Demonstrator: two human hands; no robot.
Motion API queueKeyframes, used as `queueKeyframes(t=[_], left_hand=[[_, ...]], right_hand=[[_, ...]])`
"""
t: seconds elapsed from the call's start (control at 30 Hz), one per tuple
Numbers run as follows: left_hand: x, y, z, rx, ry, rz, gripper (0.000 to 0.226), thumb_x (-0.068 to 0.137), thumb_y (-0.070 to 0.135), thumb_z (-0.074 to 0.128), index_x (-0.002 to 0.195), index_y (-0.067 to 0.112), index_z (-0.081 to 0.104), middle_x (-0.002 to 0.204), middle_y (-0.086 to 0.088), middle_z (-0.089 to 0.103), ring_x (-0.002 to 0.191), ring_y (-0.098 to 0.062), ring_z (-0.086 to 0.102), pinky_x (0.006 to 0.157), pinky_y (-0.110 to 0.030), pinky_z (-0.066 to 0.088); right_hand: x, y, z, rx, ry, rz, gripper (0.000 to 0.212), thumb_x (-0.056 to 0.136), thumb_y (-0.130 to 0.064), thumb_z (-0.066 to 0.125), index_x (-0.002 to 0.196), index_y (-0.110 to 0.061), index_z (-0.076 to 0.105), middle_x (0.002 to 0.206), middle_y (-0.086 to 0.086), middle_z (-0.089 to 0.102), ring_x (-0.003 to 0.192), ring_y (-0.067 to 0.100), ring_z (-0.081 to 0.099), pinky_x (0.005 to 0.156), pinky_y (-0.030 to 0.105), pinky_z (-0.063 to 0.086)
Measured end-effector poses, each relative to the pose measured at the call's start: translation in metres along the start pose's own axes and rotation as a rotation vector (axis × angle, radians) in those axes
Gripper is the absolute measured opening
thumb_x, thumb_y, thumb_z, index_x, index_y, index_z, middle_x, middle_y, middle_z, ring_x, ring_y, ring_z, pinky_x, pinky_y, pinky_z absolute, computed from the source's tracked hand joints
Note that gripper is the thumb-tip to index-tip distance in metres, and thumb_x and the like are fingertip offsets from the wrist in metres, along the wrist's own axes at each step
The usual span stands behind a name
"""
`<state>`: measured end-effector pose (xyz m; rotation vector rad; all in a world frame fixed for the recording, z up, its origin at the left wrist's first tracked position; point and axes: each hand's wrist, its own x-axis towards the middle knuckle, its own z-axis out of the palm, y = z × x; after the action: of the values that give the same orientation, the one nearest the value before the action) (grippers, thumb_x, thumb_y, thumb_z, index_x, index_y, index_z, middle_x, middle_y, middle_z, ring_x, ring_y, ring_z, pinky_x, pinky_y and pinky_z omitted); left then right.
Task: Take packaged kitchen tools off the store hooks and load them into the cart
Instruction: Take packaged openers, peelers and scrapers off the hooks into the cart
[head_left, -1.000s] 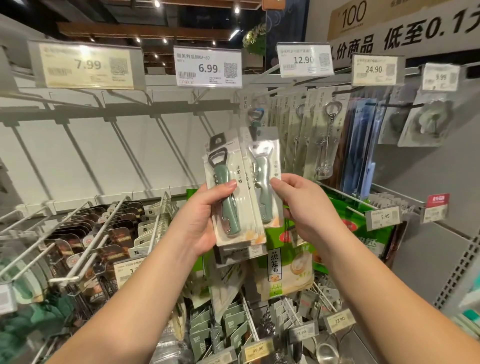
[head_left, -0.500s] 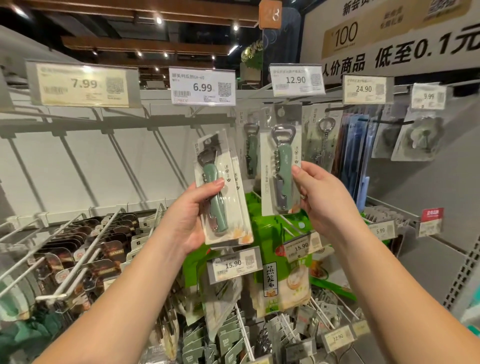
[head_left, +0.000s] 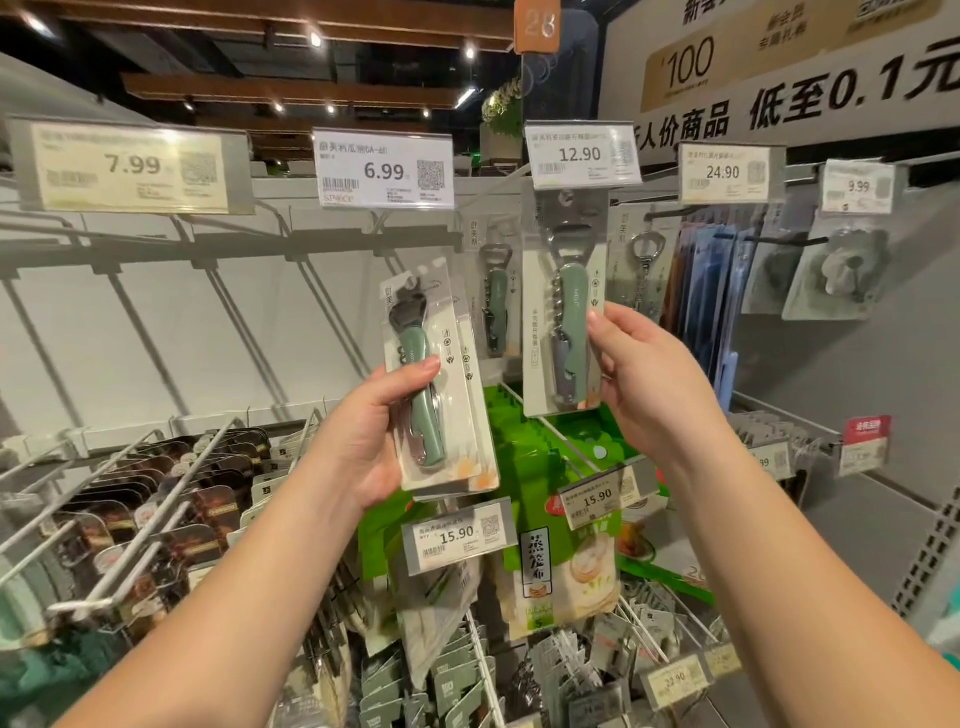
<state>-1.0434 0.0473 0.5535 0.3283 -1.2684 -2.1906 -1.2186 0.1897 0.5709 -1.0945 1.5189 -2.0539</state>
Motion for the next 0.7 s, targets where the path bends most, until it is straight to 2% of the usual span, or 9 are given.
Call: queueKeyframes(t=[0.07, 0.13, 0.33, 0.47, 0.57, 0.6, 0.63, 0.7], left_hand=[[0.001, 0.0, 0.0, -0.004, -0.003, -0.001, 0.029, 0.073, 0.013, 0.07, 0.101, 0.011, 0.066, 0.094, -0.008, 0.073, 0.086, -0.026, 0.071, 0.09, -0.049, 0.056], [0.002, 0.001, 0.0, -0.003, 0.006, 0.0, 0.027, 0.074, 0.013, 0.07, 0.1, 0.011, 0.066, 0.093, -0.007, 0.073, 0.085, -0.025, 0.071, 0.09, -0.049, 0.056], [0.002, 0.002, -0.002, -0.005, 0.035, 0.007, 0.029, 0.073, 0.014, 0.07, 0.102, 0.011, 0.064, 0.091, -0.006, 0.072, 0.085, -0.026, 0.069, 0.093, -0.05, 0.053], [0.002, 0.003, -0.005, -0.016, 0.029, 0.008, 0.034, 0.073, 0.014, 0.069, 0.106, 0.012, 0.064, 0.093, -0.006, 0.071, 0.086, -0.025, 0.069, 0.092, -0.05, 0.054], [0.003, 0.003, -0.008, -0.031, 0.032, 0.005, 0.041, 0.074, 0.013, 0.07, 0.113, 0.011, 0.063, 0.094, -0.006, 0.072, 0.087, -0.025, 0.07, 0.093, -0.05, 0.054], [0.003, 0.004, -0.009, -0.031, 0.032, 0.007, 0.042, 0.074, 0.013, 0.07, 0.115, 0.011, 0.062, 0.094, -0.006, 0.072, 0.087, -0.025, 0.07, 0.092, -0.05, 0.055], [0.002, 0.004, -0.01, -0.031, 0.033, 0.011, 0.042, 0.074, 0.013, 0.069, 0.115, 0.011, 0.062, 0.093, -0.006, 0.072, 0.086, -0.025, 0.071, 0.092, -0.049, 0.055], [0.002, 0.006, -0.011, -0.03, 0.035, 0.021, 0.039, 0.074, 0.013, 0.069, 0.113, 0.011, 0.062, 0.091, -0.006, 0.073, 0.083, -0.024, 0.072, 0.089, -0.049, 0.057]], right_hand=[[0.008, 0.003, 0.0, 0.016, -0.002, 0.016, 0.023, 0.106, -0.023, 0.048, 0.11, -0.019, 0.07, 0.099, 0.002, 0.077, 0.084, 0.015, 0.073, 0.067, 0.032, 0.056], [0.017, 0.009, 0.001, 0.042, 0.009, 0.041, 0.022, 0.106, -0.022, 0.047, 0.109, -0.017, 0.069, 0.094, 0.0, 0.078, 0.081, 0.012, 0.073, 0.059, 0.028, 0.057], [0.053, 0.029, 0.013, 0.111, 0.053, 0.127, 0.02, 0.105, -0.014, 0.046, 0.112, -0.014, 0.065, 0.088, -0.003, 0.077, 0.076, 0.007, 0.072, 0.056, 0.022, 0.054], [0.081, 0.041, 0.024, 0.144, 0.053, 0.214, 0.025, 0.106, -0.019, 0.047, 0.125, -0.01, 0.061, 0.109, 0.009, 0.075, 0.09, 0.02, 0.073, 0.067, 0.035, 0.059], [0.096, 0.047, 0.03, 0.204, 0.095, 0.264, 0.029, 0.102, -0.017, 0.054, 0.13, -0.011, 0.057, 0.112, 0.009, 0.073, 0.097, 0.022, 0.072, 0.067, 0.031, 0.06], [0.101, 0.048, 0.033, 0.191, 0.103, 0.266, 0.029, 0.102, -0.018, 0.056, 0.13, -0.012, 0.058, 0.114, 0.008, 0.072, 0.102, 0.022, 0.07, 0.071, 0.031, 0.06], [0.105, 0.05, 0.035, 0.158, 0.1, 0.265, 0.029, 0.101, -0.022, 0.057, 0.129, -0.015, 0.059, 0.12, 0.008, 0.07, 0.11, 0.023, 0.067, 0.082, 0.035, 0.06], [0.119, 0.06, 0.034, 0.077, 0.095, 0.276, 0.037, 0.098, -0.033, 0.058, 0.133, -0.02, 0.059, 0.133, 0.007, 0.063, 0.127, 0.027, 0.057, 0.109, 0.051, 0.044]])
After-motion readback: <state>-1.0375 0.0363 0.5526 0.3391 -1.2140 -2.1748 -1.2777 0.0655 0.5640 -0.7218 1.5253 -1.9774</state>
